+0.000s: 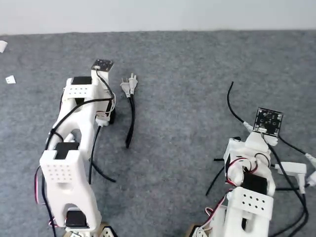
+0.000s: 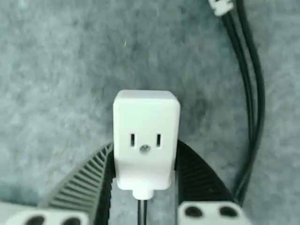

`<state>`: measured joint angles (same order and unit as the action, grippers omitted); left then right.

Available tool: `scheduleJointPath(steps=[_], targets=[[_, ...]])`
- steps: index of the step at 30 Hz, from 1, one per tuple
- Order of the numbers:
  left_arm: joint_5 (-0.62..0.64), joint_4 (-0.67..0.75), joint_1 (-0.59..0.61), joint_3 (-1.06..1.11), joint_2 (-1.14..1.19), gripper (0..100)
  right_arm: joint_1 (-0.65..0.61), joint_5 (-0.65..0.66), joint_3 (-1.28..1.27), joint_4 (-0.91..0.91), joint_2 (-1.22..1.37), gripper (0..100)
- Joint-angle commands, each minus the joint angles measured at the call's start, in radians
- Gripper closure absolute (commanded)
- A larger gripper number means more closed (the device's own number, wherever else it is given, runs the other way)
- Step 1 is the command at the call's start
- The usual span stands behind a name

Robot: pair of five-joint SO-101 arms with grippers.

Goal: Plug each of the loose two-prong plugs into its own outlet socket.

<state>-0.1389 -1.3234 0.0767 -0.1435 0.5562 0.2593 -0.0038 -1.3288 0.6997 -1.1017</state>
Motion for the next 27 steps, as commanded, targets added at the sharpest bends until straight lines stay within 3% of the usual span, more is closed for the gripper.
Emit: scheduleJointPath(steps=[1, 7, 13, 16, 22, 27], targets=[[-0.005, -0.005, -0.040, 0.087, -0.115, 99, -0.005, 0.011, 0.009, -0.024, -0.018, 85.5], [0.018, 0.069, -0.213, 0.354, -0.278, 99, -0.005, 0.011, 0.005, -0.039, -0.018, 85.5], [0.367, 0.158, -0.334, 0.538, -0.516, 99, -0.005, 0.012, -0.012, -0.065, -0.019, 85.5], [0.463, 0.245, -0.382, 0.627, -0.574, 98, -0.005, 0.012, -0.012, -0.065, -0.019, 85.5], [0.482, 0.353, -0.476, 0.656, -0.580, 97, -0.005, 0.012, -0.012, -0.064, -0.019, 85.5], [0.603, 0.358, -0.554, 0.653, -0.582, 91, -0.001, 0.012, -0.011, -0.064, -0.021, 85.5]])
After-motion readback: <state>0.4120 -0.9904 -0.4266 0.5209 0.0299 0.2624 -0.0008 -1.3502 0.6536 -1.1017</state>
